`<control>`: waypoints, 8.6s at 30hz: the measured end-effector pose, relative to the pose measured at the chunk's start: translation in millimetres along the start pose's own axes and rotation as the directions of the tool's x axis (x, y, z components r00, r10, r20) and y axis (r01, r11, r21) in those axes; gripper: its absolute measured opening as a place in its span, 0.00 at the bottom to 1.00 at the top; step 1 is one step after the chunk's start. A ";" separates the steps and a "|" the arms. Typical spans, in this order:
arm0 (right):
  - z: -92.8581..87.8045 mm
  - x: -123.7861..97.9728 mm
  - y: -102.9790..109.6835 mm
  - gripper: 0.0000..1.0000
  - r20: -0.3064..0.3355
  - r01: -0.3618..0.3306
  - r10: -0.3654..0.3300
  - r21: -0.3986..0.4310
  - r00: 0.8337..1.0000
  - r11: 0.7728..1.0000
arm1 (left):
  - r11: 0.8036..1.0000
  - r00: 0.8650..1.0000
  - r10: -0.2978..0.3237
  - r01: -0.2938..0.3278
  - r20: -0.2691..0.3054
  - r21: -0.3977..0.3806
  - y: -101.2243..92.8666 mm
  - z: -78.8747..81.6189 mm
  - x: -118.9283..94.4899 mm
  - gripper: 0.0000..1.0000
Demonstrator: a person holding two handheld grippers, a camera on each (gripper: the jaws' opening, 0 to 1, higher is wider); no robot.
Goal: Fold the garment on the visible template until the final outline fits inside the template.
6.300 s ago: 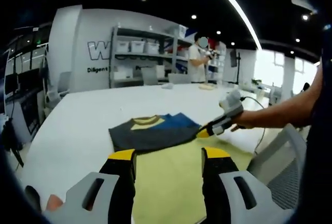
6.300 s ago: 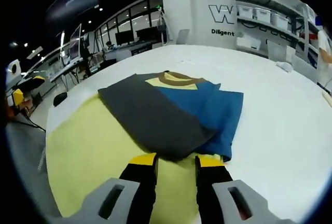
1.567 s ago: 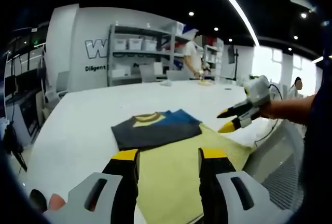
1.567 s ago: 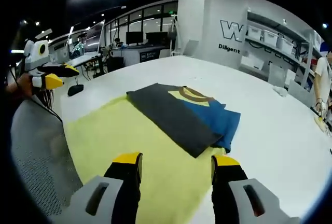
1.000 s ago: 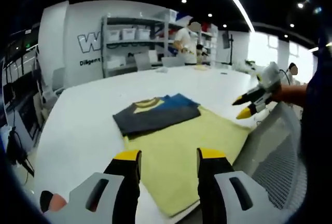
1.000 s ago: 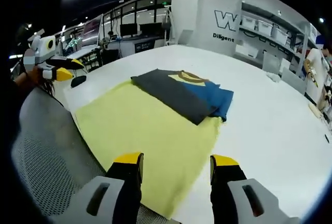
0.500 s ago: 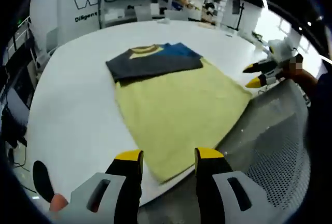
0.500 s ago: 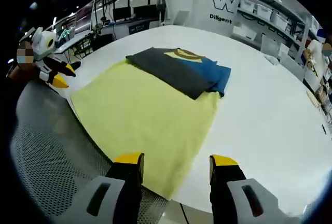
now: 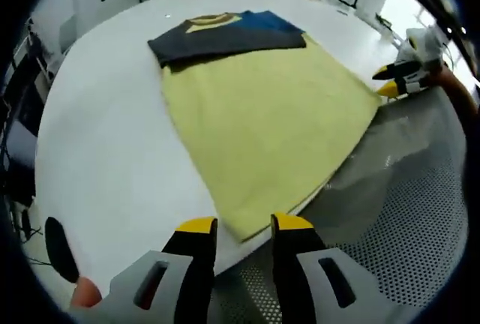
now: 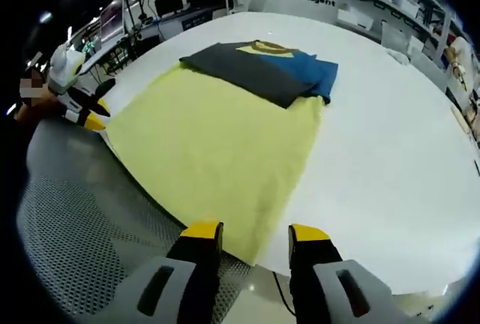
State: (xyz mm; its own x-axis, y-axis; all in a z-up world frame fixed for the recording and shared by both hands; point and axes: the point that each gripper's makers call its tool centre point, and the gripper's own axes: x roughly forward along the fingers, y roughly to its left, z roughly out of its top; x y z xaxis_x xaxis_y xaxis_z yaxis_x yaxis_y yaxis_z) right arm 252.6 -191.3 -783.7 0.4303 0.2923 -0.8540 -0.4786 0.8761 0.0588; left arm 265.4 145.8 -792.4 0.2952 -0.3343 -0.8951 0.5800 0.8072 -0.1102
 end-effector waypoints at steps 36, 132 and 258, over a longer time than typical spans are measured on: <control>-22.4 14.6 12.6 0.00 -0.169 -0.071 0.103 0.185 0.980 0.980 | 1.000 0.999 0.007 -0.008 -0.050 -0.014 1.8 -8.8 7.6 0.15; 223.1 -53.3 -83.9 0.00 0.254 0.044 -0.060 0.066 0.965 0.997 | 0.999 0.912 0.050 -0.045 0.408 -0.022 73.5 215.8 -76.2 0.00; 254.7 134.4 -170.4 0.00 0.348 0.244 -0.232 0.011 0.908 0.970 | 0.974 0.817 0.223 -0.207 0.532 -0.090 168.9 295.7 98.3 0.00</control>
State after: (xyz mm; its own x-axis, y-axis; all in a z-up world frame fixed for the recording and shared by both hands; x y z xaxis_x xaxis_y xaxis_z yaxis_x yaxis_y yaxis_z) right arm 587.0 -203.6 -776.8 0.7682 0.1955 -0.6096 -0.3510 0.9250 -0.1456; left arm 616.9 105.4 -771.2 0.7742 -0.3521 -0.5260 0.4358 0.8992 0.0396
